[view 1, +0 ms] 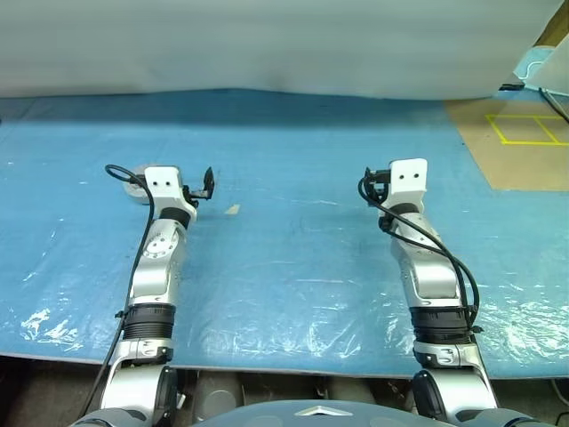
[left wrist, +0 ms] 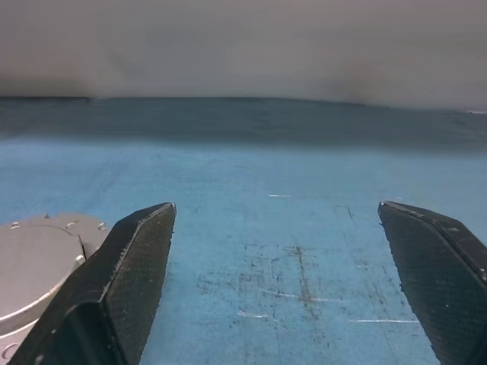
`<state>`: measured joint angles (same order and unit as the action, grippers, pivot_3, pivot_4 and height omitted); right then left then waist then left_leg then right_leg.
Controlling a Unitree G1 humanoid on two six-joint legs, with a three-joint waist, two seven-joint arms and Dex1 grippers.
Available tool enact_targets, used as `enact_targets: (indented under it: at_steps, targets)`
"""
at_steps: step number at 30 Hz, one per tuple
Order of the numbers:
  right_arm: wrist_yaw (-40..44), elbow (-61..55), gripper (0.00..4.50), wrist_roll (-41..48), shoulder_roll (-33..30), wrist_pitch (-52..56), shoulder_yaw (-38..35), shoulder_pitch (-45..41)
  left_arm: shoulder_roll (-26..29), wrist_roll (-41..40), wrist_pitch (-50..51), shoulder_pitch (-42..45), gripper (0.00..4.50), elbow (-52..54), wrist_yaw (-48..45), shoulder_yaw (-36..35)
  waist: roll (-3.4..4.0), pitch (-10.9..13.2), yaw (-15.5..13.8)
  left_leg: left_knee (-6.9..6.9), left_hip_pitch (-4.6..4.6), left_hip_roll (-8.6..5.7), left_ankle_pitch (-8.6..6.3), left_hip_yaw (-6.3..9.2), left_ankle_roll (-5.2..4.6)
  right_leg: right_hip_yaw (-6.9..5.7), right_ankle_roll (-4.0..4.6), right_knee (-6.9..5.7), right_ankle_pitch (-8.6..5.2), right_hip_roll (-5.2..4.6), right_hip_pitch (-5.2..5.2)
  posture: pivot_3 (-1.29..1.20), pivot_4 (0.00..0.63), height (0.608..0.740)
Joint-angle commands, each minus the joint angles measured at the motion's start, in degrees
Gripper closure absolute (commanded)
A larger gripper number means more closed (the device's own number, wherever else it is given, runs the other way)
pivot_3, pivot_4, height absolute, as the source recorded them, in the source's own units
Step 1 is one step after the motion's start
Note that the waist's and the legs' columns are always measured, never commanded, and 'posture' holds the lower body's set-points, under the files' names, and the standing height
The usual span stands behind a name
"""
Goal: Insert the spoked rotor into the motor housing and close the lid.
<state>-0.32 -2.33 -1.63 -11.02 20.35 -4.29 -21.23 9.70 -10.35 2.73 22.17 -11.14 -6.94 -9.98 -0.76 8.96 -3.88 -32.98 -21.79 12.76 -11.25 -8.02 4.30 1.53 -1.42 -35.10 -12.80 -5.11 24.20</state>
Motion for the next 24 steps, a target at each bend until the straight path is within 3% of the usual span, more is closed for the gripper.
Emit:
enact_targets:
  at_steps: [1,9,24]
  targets:
    - [-0.52,-1.83,1.25,-0.45,0.06,-1.12,-0.49,0.19,0.18,-0.09,-1.55,1.18,0.02,0.38,0.07,-0.61,0.00,0.00,-0.01,0.00,0.00,0.00,0.00,0.00,0.00,0.00,0.00,0.00,0.00,0.00,0.00,0.00,0.150,0.740]
    - [-0.52,-2.02,1.25,-0.50,0.10,-1.05,-0.39,0.43,-2.39,-2.81,1.46,1.40,0.02,1.19,2.04,-2.19,0.00,0.00,0.00,-0.01,-0.01,0.00,0.00,0.00,0.00,0.00,0.00,0.00,0.00,0.00,0.00,0.00,0.150,0.740]
    - [0.15,-2.12,1.25,-0.61,0.50,-1.00,0.10,0.80,-1.19,-1.88,1.85,1.18,0.02,1.63,1.80,-1.57,0.00,0.00,-0.01,-0.01,0.00,0.00,0.00,0.00,0.00,0.00,0.00,-0.01,0.00,0.00,0.00,0.00,0.150,0.740]
